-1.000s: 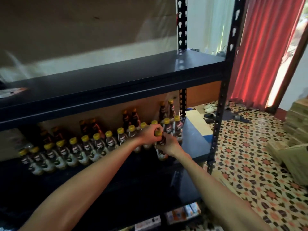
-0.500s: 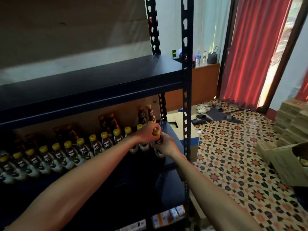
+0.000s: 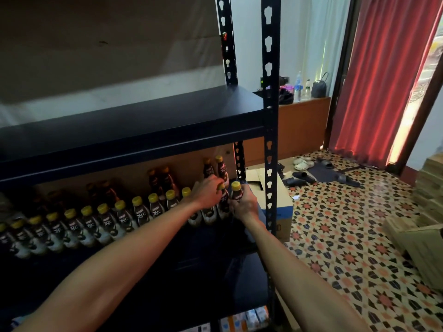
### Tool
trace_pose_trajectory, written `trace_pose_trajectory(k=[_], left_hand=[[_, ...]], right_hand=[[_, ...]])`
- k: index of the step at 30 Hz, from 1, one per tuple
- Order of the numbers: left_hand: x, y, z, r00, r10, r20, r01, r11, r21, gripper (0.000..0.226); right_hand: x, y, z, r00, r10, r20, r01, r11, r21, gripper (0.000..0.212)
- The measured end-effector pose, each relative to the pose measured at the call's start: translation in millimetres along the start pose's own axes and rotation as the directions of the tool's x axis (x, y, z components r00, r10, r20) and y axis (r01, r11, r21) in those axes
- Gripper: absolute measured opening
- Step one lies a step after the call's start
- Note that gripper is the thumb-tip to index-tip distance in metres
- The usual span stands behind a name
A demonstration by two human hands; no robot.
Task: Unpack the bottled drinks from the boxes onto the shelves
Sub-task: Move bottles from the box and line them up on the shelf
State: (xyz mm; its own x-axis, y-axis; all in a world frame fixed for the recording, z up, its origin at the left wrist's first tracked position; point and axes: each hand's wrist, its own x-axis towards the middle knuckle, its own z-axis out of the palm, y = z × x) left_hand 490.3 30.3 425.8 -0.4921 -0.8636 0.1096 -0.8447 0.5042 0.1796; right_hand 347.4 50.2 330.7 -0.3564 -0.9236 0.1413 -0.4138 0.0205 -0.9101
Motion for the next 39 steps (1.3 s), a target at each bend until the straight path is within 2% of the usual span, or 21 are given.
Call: trace_pose_trajectory(k=[5, 10, 12, 14, 17, 19, 21, 25, 29, 32, 37, 39], left_hand=[[2.1, 2.9, -2.1, 0.999, -0.011, -0.037, 0.011, 1.0, -0.017, 0.028], [4.3, 5.9, -4.4, 0.999, -0.006, -0.037, 0.006, 1.0, -0.009, 0.029], [5.1, 4.2, -3.5, 1.0, -0.006, -0.031, 0.006, 1.0, 0.001, 0.029], [3.9, 1.6, -0.3, 1.0, 0.001, -0.022, -0.001, 0.999, 0.033, 0.033], [-5.2, -3.0, 8.8, 0.995, 0.035, -0.094, -0.03, 0.998, 0.053, 0.049], [-16.3, -7.7, 13.1, 0.977, 0.085, -0.198, -0.078, 0.996, 0.042, 0.052], [-29.8, -17.7, 14.6, 0.957, 0.111, -0.268, -0.1, 0.993, 0.054, 0.053], [-61.5, -54.0, 6.6, 0.946, 0.106, -0.307, -0.068, 0.989, 0.13, 0.051], [-95.6, -107.3, -8.0, 0.938, 0.097, -0.334, -0.056, 0.99, 0.131, 0.045], [-126.1, -155.2, -19.6, 0.927, 0.082, -0.366, -0.035, 0.99, 0.133, 0.048], [-175.1, -243.7, -43.0, 0.899, 0.01, -0.438, 0.035, 0.995, 0.095, 0.035], [-197.3, -278.9, -51.0, 0.892, -0.002, -0.452, 0.045, 0.995, 0.084, 0.037]], right_hand=[[16.1, -0.7, 1.8, 0.997, 0.043, 0.059, -0.045, 0.999, 0.03, 0.043], [24.7, 0.4, 1.3, 0.992, 0.073, 0.106, -0.076, 0.997, 0.026, 0.046], [25.1, 0.1, -0.7, 0.99, 0.077, 0.12, -0.077, 0.997, -0.009, 0.054], [21.4, -2.2, -1.5, 0.993, 0.067, 0.094, -0.06, 0.996, -0.073, 0.067], [6.7, -11.1, -0.1, 0.997, -0.045, -0.068, 0.037, 0.993, -0.11, 0.076], [-6.7, -20.3, 4.5, 0.977, -0.15, -0.152, 0.135, 0.985, -0.104, 0.071], [-20.6, -35.3, 11.8, 0.964, -0.207, -0.166, 0.195, 0.977, -0.085, 0.059], [-48.2, -67.6, 42.9, 0.936, -0.332, -0.115, 0.327, 0.943, -0.059, 0.042], [-73.5, -100.0, 88.7, 0.894, -0.443, -0.068, 0.442, 0.896, -0.036, 0.04], [-90.8, -127.1, 136.2, 0.872, -0.488, -0.028, 0.488, 0.873, -0.019, 0.041], [-120.2, -173.4, 231.9, 0.843, -0.538, 0.001, 0.538, 0.843, 0.008, 0.038], [-135.6, -193.7, 272.7, 0.852, -0.523, 0.013, 0.523, 0.852, 0.026, 0.038]])
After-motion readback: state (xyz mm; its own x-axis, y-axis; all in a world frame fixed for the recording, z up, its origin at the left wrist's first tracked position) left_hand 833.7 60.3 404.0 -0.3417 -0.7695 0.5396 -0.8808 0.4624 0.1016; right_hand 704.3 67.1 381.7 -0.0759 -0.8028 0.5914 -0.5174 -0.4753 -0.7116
